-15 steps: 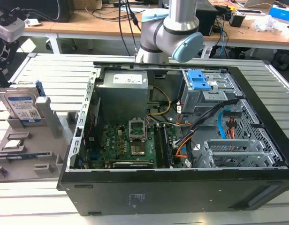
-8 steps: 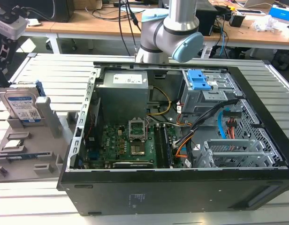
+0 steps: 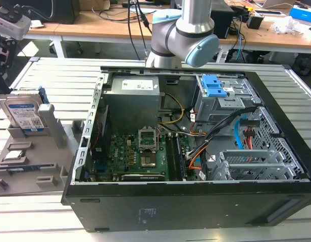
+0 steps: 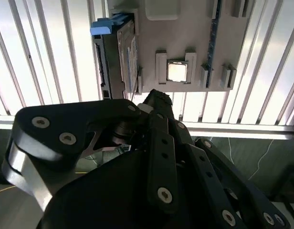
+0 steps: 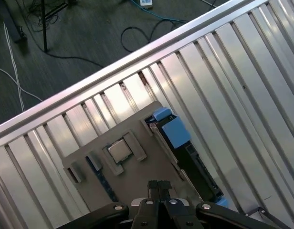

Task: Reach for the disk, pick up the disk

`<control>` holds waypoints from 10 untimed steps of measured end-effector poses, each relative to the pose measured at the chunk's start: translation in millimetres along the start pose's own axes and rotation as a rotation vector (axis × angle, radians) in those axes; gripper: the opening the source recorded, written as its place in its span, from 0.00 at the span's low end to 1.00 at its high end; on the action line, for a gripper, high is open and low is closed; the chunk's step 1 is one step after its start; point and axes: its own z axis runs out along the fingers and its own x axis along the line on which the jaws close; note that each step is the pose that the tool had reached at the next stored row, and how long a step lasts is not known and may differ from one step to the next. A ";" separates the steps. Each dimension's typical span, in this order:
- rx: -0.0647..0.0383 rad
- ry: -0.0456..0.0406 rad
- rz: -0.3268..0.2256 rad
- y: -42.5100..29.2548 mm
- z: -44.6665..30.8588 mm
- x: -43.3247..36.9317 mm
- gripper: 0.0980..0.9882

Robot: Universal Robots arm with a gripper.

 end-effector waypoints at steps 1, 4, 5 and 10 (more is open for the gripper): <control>0.000 0.0006 -0.016 0.0 0.0 0.0 0.01; 0.000 0.0019 -0.048 0.0 0.0 0.0 0.01; 0.000 0.0025 -0.066 0.0 0.0 0.0 0.01; 0.000 0.0064 -0.167 0.0 0.0 0.0 0.01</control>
